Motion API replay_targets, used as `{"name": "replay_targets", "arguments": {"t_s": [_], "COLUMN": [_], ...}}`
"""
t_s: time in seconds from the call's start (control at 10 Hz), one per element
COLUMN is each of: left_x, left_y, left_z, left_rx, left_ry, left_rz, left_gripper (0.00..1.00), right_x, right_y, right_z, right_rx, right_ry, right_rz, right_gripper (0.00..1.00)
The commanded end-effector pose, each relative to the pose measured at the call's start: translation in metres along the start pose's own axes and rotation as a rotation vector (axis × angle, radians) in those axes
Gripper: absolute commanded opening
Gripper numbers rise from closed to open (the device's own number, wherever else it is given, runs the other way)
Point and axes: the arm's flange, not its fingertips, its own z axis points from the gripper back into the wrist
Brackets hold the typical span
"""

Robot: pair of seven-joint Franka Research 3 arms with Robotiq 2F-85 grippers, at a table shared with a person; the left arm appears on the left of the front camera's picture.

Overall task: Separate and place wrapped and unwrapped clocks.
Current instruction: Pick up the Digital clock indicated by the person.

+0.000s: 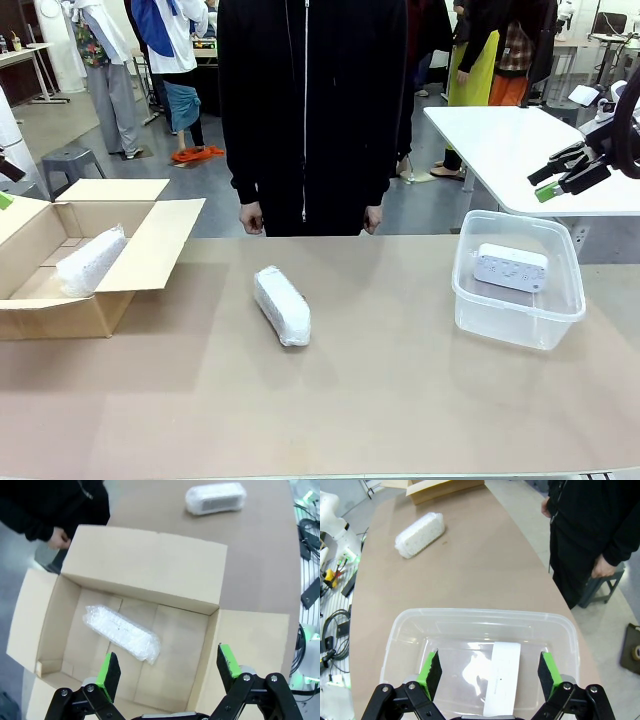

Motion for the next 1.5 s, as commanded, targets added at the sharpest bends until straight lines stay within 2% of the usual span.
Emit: {"name": "replay_targets", "arguments": {"t_s": [0.0, 0.2, 0.5, 1.4], "left_x": [-0.017, -0.028, -0.029, -0.031], "left_y": [0.01, 0.013, 0.017, 0.013], "left_z": [0.01, 0.012, 0.006, 0.003], "left_rx": [-0.036, -0.036, -0.045, -0.045], "left_ry": [-0.106, -0.181, -0.223, -0.198], "left_rz": [-0.065, -0.085, -0.09, -0.068], "left_gripper": [1.0, 1.0, 1.0, 1.0], "right_x": [0.0, 0.0, 0.0, 0.0], "right_y": [0.001, 0.001, 0.001, 0.001], "right_z": [0.0, 0.0, 0.0, 0.0], "right_rx": [0.001, 0.001, 0.001, 0.001], "right_ry": [-0.001, -0.001, -0.001, -0.001], "right_rz": [0.0, 0.0, 0.0, 0.0], "right_gripper": [1.0, 1.0, 1.0, 1.0]}}
